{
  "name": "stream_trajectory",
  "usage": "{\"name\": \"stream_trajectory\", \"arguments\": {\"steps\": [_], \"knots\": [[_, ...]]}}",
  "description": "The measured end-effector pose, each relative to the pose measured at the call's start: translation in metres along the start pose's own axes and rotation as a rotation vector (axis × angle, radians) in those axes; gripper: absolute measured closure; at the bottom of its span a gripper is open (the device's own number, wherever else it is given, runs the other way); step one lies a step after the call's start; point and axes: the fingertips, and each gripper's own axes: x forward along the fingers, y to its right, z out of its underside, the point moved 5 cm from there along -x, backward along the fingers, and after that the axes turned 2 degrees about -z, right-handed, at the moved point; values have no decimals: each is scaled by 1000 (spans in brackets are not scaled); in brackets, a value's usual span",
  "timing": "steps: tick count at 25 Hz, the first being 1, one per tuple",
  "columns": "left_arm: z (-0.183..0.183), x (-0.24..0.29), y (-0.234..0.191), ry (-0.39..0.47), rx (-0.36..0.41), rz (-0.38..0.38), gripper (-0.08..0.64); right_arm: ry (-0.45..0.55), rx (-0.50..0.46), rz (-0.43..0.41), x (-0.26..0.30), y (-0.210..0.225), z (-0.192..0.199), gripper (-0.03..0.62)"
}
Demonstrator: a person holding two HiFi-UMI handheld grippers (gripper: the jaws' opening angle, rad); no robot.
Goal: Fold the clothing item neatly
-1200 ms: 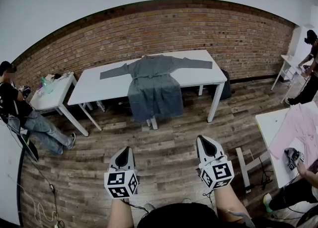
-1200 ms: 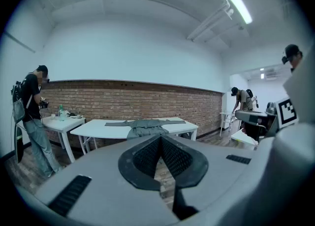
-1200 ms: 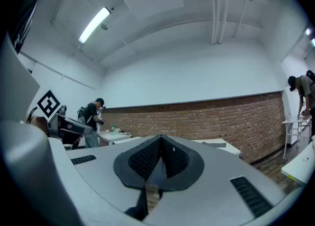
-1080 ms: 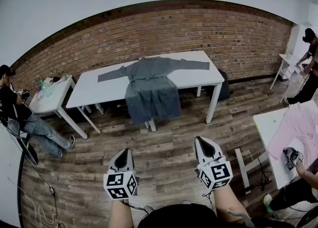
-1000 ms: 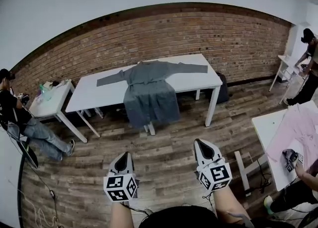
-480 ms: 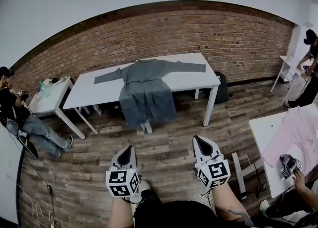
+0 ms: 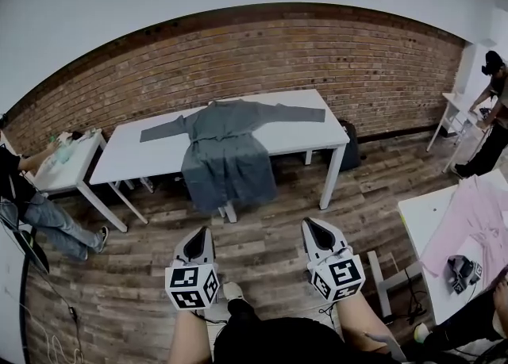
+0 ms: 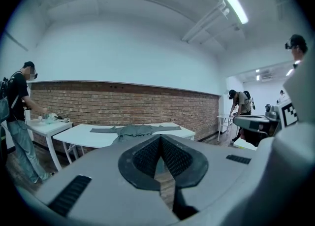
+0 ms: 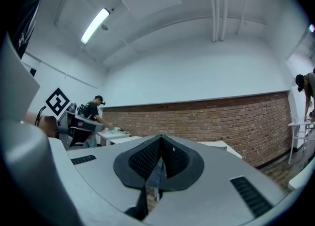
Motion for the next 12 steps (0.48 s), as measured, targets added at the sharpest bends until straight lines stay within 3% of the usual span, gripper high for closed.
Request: {"name": "stream_trajectory", "arguments": {"steps": [12], "knots": [[7, 59, -37, -25, -39, 19, 568, -43, 56, -55, 75, -11, 20, 592]]}}
